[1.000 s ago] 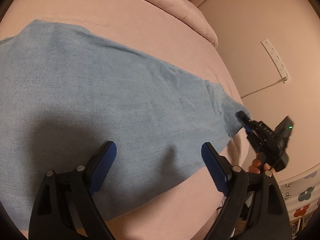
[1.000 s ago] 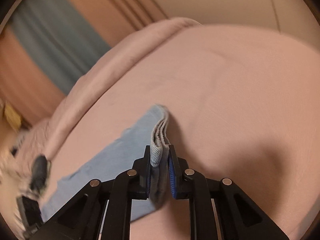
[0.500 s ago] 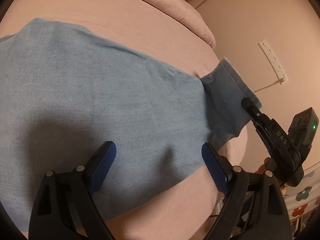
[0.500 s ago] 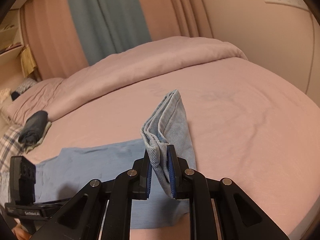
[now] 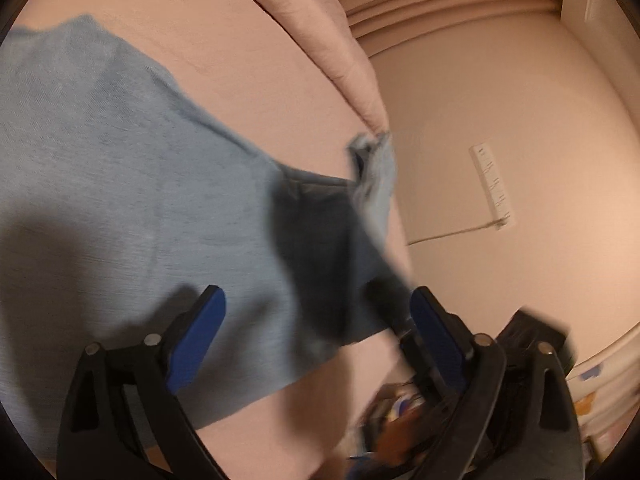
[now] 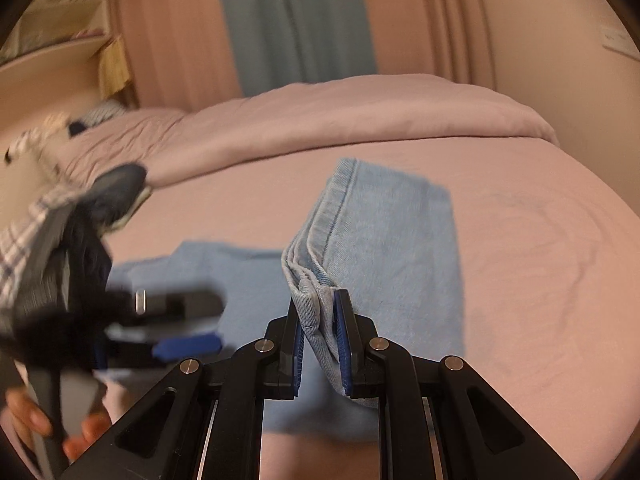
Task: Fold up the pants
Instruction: 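Fold the held leg edge over the jeans with the right tool and release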
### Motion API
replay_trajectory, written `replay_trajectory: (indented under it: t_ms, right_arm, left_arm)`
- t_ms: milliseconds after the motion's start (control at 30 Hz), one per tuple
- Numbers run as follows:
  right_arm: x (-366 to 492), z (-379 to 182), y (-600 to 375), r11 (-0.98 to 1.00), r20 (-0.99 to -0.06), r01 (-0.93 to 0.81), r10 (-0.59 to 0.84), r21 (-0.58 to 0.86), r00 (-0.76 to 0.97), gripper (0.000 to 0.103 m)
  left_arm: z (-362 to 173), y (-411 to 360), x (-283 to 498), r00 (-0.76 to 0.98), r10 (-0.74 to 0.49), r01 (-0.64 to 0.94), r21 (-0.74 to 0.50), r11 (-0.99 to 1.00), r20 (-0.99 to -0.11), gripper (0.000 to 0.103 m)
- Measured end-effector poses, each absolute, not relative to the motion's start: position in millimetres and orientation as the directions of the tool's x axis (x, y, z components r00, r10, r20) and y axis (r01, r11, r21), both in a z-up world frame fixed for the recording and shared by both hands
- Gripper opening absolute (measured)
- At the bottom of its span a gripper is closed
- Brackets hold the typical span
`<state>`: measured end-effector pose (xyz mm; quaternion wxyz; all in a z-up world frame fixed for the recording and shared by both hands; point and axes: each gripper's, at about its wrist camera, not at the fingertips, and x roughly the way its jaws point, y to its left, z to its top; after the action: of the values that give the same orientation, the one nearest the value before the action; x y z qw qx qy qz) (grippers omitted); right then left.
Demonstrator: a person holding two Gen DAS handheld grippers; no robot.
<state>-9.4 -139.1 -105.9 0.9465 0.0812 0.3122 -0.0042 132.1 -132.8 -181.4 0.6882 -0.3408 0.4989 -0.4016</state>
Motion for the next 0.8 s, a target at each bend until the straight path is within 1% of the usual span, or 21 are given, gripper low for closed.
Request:
replay_trajectory:
  t_ms: [133, 267, 333, 400, 433, 500, 567, 667, 800]
  right_arm:
    - [-14.4, -113.9, -108.4, 0.996, -0.584, -0.027, 0.07, 0.083, 0.809, 0.017]
    - [-15.8, -119.4, -83.4, 0.995, -0.59, -0.097, 0.095, 0.029, 0.802, 0.017]
    - [-15.0, -123.3, -73.7, 0.991, -0.597, -0.13, 0.123, 0.032, 0.793, 0.017]
    - [-13.7, -124.9, -67.2, 0.988, -0.602, -0.152, 0.145, 0.04, 0.785, 0.017]
    - [-12.2, -126.3, -62.8, 0.986, -0.607, -0.161, 0.152, 0.04, 0.78, 0.017]
    - [-9.0, -127.4, -55.4, 0.985, -0.605, -0.171, 0.152, 0.027, 0.781, 0.017]
    - [-7.0, -126.0, -48.5, 0.984, -0.595, -0.18, 0.152, 0.013, 0.789, 0.017]
    - [-4.0, -121.1, -40.5, 0.975, -0.581, -0.216, 0.199, 0.041, 0.789, 0.017]
    - [-2.3, -120.3, -22.5, 0.966, -0.575, -0.258, 0.217, 0.011, 0.789, 0.017]
  left_arm:
    - [-192.1, -135.4, 138.7, 0.169, -0.899, 0.154, -0.89, 0.429, -0.405, 0.1]
    - [-193.5, -132.0, 142.3, 0.168, -0.911, 0.138, -0.906, 0.401, -0.377, 0.098]
    - [-190.3, -124.9, 143.2, 0.191, -0.906, 0.147, -0.901, 0.408, -0.378, 0.09]
    - [-186.0, -117.2, 144.8, 0.213, -0.894, 0.171, -0.886, 0.431, -0.394, 0.064]
    - [-185.4, -114.1, 146.2, 0.217, -0.881, 0.174, -0.872, 0.458, -0.419, 0.057]
    - [-189.4, -106.8, 150.5, 0.238, -0.849, 0.165, -0.842, 0.513, -0.471, 0.021]
    - [-187.7, -96.3, 151.9, 0.264, -0.833, 0.164, -0.829, 0.535, -0.486, 0.011]
    - [-177.7, -78.7, 151.1, 0.337, -0.808, 0.178, -0.811, 0.558, -0.482, 0.01]
    - [-168.6, -64.6, 157.6, 0.4, -0.769, 0.192, -0.775, 0.603, -0.499, 0.01]
